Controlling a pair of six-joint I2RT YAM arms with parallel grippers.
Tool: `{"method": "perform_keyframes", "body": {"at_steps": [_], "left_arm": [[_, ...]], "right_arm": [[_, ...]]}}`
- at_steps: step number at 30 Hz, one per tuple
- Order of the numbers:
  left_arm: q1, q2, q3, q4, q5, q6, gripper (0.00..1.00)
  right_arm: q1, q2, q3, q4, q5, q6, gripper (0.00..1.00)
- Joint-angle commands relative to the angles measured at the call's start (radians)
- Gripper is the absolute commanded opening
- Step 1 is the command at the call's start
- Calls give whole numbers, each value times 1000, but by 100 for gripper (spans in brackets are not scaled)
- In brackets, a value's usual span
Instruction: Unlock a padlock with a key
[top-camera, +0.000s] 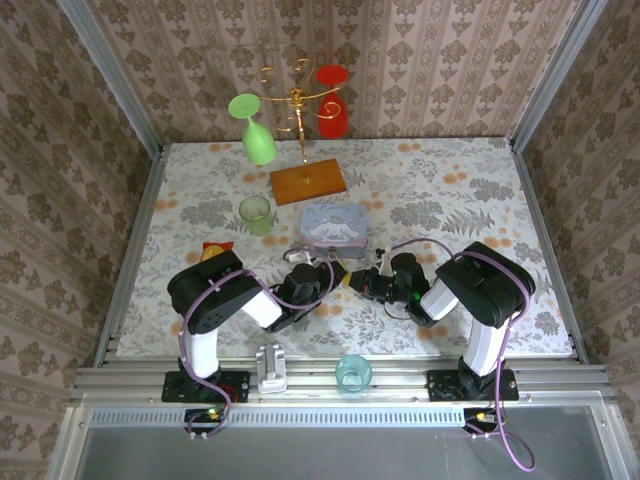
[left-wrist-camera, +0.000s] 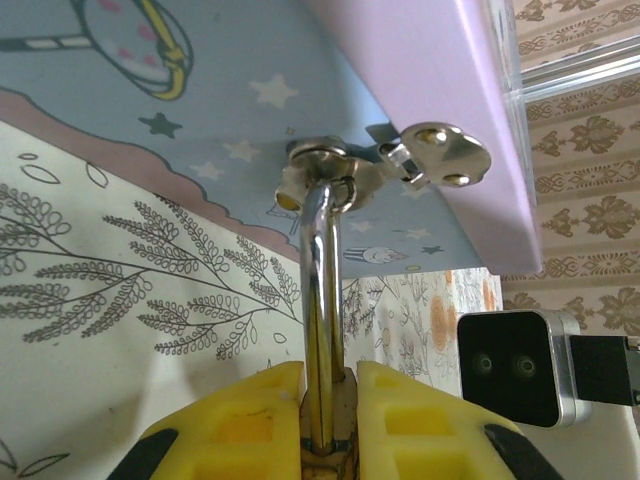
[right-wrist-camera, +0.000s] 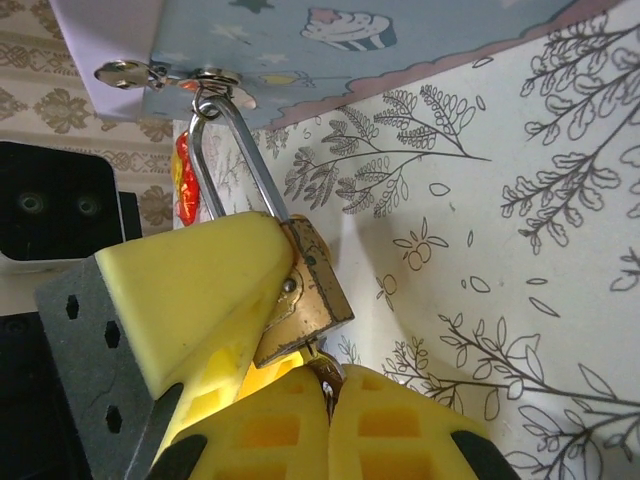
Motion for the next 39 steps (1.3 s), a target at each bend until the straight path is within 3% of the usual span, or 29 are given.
{"method": "perform_keyframes", "body": {"at_steps": [1,5,11,17,20,24,27,30,35,39], "left_arm": [[-44,-10,-7,67,140,-20,0],[-43,-11,-9,75,141,-21,0],[-42,-15,-13,67,144,-27,0],[-40,-3,-6,83,150,-36,0],[-41,8,-10,106,148,-43,0],[-42,25,-21,145,146,-56,0],[-43,28,-25,148,141,-58,0],[-45,27,-26,144,137,-55,0],[-36,1,-28,99,124,-37,0],[-23,-5,-35,99,120,-31,0]], "right_arm": [[-15,16,8,166,4,33,0],[-11,34,1,151,37,29,0],[85,-182,18,-229,280,-202,0],[97,-246,61,-323,337,-266,0],[95,-217,77,-277,295,-238,0],[54,-114,43,-9,180,-88,1],[38,-55,33,106,135,-45,5],[39,-77,31,20,148,-84,10],[40,-171,11,-181,201,-145,32],[39,-255,-31,-316,260,-200,37]]}}
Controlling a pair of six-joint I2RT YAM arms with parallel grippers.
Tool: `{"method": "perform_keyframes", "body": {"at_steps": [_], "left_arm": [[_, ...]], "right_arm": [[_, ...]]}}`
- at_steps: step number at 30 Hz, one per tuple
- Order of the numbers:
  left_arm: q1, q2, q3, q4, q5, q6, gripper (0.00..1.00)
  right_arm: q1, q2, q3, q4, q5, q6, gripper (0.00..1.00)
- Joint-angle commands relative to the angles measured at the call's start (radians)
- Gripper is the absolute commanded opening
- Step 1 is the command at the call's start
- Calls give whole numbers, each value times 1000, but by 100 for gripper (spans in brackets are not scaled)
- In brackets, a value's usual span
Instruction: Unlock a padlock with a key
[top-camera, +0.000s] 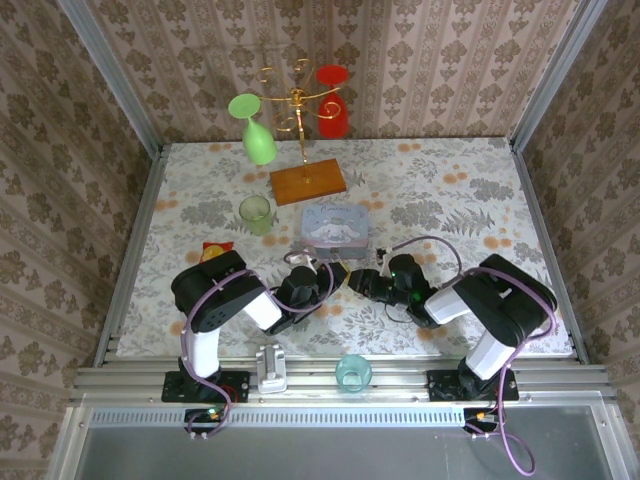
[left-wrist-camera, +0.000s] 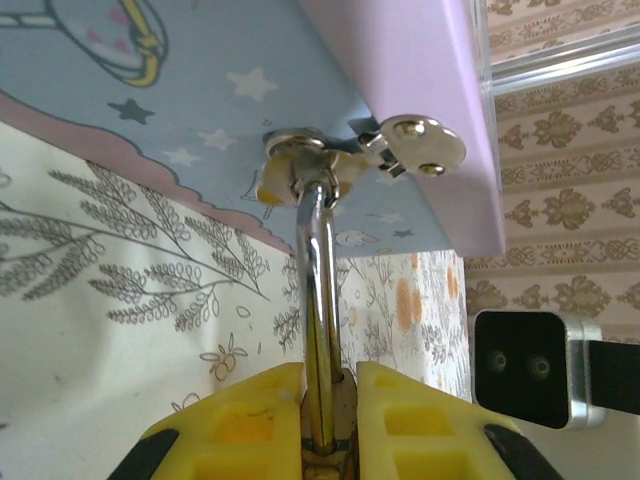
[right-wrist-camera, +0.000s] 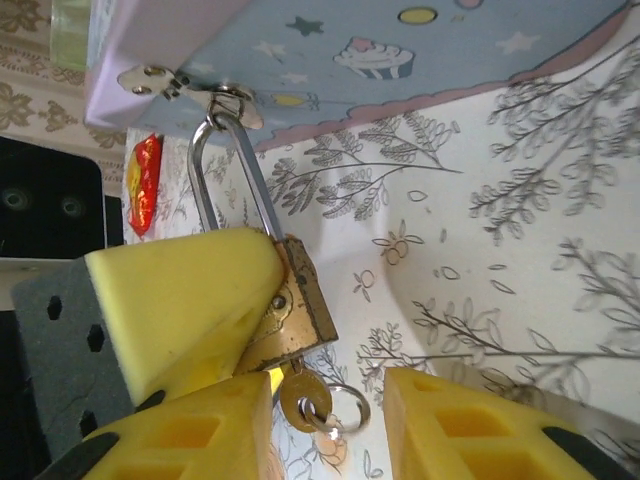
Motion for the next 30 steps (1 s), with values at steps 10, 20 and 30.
{"method": "perform_keyframes", "body": {"at_steps": [10,20,30], "left_arm": [[-12,-47,-19,-12,72,22,0],[-14,-78,-26,-38,62,29,0],[-21,-84,-20,-48,59,32,0]], "right_arm": [[54,-381,37,-557,263,-411,38],[185,-385,160,-769,440,-701,40],[326,-166,294,-787,546,-792,45]]}}
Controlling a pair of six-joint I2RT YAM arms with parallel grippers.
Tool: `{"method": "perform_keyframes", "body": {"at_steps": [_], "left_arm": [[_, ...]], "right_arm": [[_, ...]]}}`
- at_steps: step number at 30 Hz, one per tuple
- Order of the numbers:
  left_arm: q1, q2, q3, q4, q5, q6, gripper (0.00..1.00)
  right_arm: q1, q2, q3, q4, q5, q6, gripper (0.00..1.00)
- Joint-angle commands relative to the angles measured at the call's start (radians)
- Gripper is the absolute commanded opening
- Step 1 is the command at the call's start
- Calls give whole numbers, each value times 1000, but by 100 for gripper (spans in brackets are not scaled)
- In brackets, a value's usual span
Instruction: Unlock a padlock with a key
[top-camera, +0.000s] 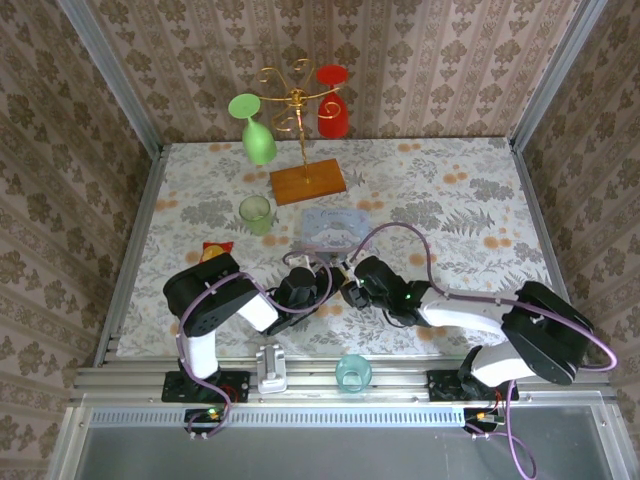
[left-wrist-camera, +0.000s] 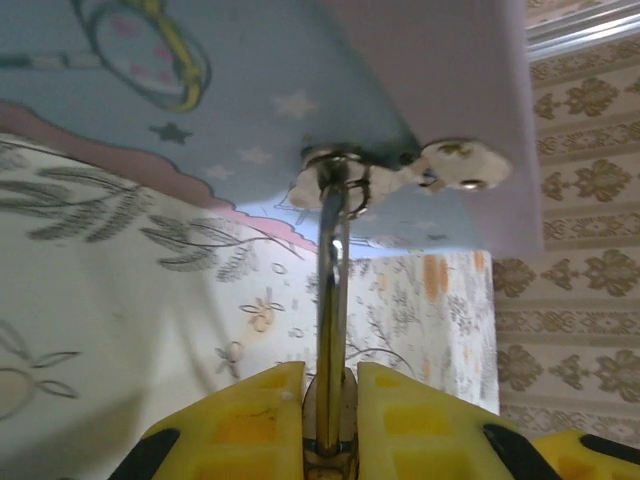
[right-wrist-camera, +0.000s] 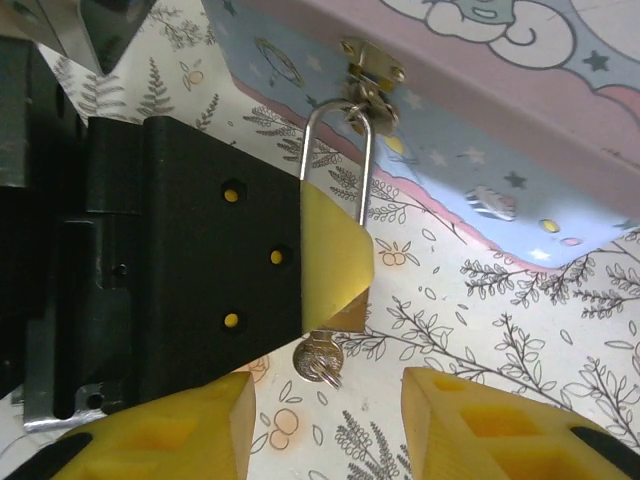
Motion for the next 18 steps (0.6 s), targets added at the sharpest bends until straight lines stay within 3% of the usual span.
{"method": "perform_keyframes", "body": {"at_steps": [1,6,14,18], "left_arm": [[-20,-32,7,41,45,1,0],[-21,-30,7,45,43,-2,0],[-19,-33,10,43,44,-1,0],[-19,-45,9,33,46,-2,0]], "right_arm": [[40,67,32,-21,50,-51,45],[48,67,-5,8,57,-27,39],[36,1,-102,103,-50,12,42],[40,16,-93,104,13,3,43]]}}
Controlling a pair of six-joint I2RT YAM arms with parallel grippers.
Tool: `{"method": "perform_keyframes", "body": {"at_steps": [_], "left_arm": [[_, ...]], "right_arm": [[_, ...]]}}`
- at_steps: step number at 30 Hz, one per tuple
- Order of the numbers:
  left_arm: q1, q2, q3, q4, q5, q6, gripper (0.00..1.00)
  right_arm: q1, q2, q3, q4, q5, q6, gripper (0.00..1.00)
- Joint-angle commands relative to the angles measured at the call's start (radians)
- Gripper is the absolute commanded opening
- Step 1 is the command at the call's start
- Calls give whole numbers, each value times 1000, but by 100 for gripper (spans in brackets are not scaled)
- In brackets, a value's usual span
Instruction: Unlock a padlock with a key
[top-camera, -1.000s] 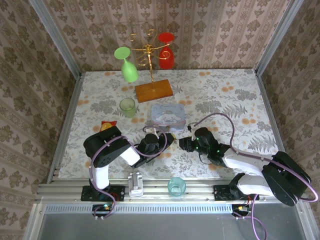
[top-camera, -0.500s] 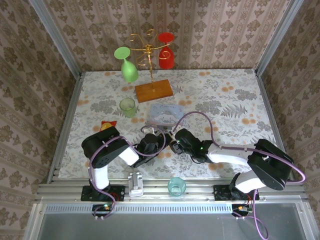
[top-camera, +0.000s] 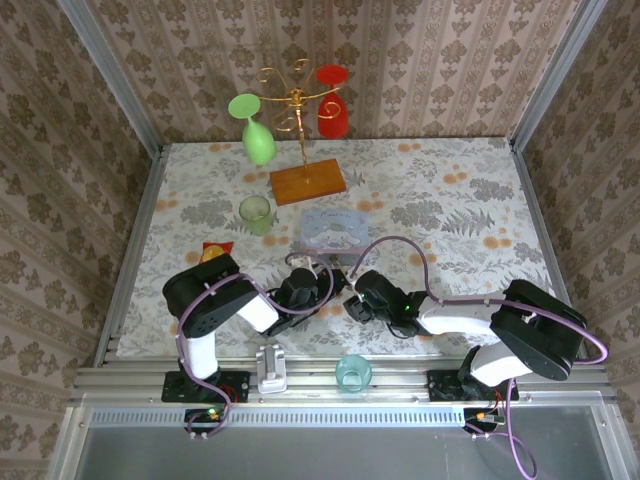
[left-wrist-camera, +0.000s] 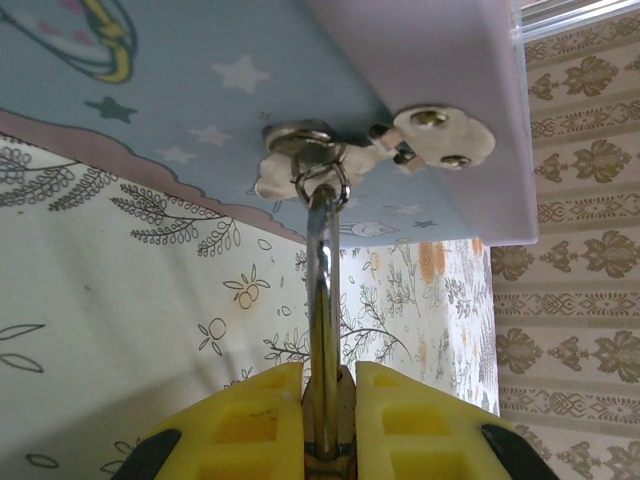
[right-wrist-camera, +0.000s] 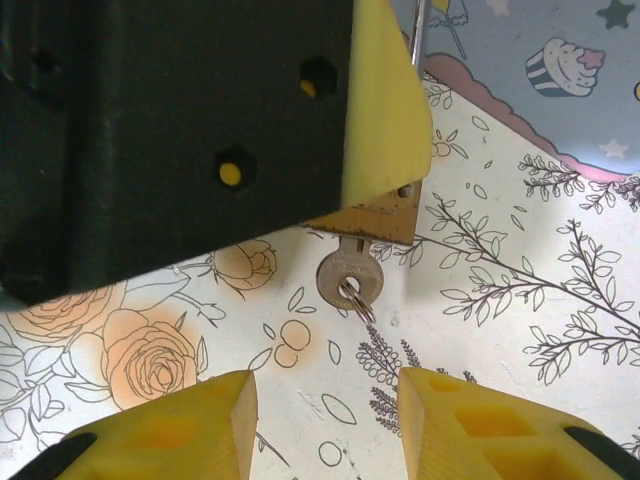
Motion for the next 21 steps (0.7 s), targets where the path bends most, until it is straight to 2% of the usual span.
{"method": "perform_keyframes", "body": {"at_steps": [1,5,11,15,21], "left_arm": [[-10,-42,8,29,22,-12,0],[-13,-46,6,45,26,-28,0],[-16,-49,8,39,35,-32,0],[-21,-42,12,45,39,-41,0],[-18,-20,-3,81,35,-59,0]], "right_arm": [[11,7,18,36,60,1,43],[12,52,51,57,108,-25,41],[13,111,65,130,94,-27,37],[13,138,95,118,103,-40,26],[10,116,79,116,72,-42,15]]}}
